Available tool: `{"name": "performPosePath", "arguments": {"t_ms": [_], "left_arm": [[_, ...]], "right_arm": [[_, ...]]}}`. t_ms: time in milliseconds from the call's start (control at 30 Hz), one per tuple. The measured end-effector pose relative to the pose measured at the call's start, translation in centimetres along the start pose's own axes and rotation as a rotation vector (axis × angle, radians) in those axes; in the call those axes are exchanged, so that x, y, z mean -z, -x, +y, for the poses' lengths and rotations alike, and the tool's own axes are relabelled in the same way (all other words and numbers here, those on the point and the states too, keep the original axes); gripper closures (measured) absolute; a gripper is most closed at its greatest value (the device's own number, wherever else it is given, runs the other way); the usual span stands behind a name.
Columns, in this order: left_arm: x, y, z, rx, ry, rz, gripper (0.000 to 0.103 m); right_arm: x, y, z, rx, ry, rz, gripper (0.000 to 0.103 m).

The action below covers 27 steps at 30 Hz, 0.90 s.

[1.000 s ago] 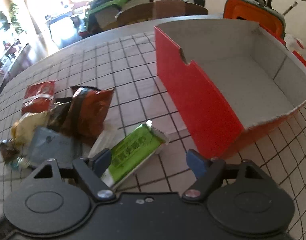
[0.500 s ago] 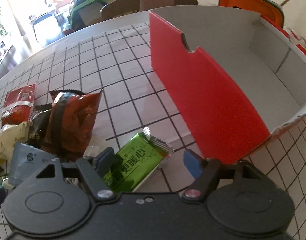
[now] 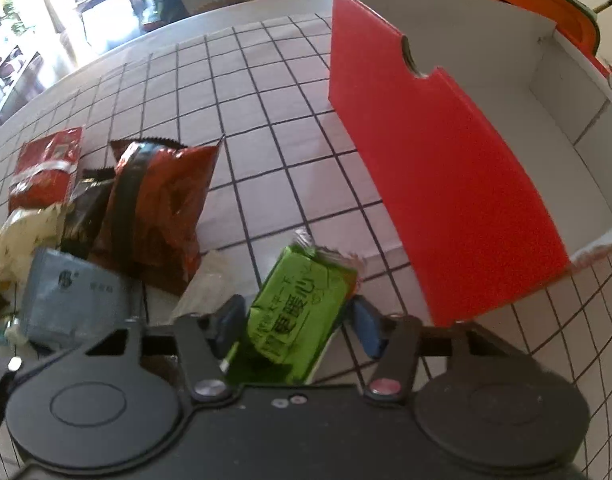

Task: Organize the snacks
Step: 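Grasp the green bar wrapper with the right gripper while the left grasps the clear spoon packet, then carry both items into the red box and open both grippers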

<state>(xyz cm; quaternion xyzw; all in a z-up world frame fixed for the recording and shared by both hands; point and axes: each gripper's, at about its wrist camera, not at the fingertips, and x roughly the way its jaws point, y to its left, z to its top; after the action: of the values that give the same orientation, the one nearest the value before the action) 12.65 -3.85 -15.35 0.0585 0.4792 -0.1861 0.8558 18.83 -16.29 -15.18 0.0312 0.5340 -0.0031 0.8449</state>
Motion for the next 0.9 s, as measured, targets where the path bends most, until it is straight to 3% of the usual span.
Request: {"name": "performPosePath", "arguments": {"t_ms": [200, 433, 467, 533, 633, 900], "left_arm": [[-0.4, -1.2, -0.1, 0.041, -0.008, 0.061, 0.033], [-0.5, -2.0, -1.4, 0.009, -0.103, 0.076, 0.038], [-0.4, -2.0, -1.7, 0.001, -0.122, 0.074, 0.041], [-0.4, -1.9, -2.1, 0.001, -0.144, 0.064, 0.056], [-0.4, -1.7, -2.5, 0.006, -0.159, 0.057, 0.066], [0.7, -0.3, -2.4, 0.032, -0.057, 0.047, 0.070]], "right_arm": [[1.2, 0.9, -1.4, -0.059, 0.085, -0.001, 0.059], [2.8, 2.0, -2.7, -0.088, 0.125, 0.000, 0.061], [3.0, 2.2, -2.8, -0.090, 0.128, -0.002, 0.062], [3.6, 2.7, -3.0, -0.091, 0.139, -0.009, 0.062], [4.2, 3.3, -3.4, -0.093, 0.148, -0.023, 0.062], [5.6, 5.3, -4.2, -0.091, 0.148, -0.052, 0.062]]}}
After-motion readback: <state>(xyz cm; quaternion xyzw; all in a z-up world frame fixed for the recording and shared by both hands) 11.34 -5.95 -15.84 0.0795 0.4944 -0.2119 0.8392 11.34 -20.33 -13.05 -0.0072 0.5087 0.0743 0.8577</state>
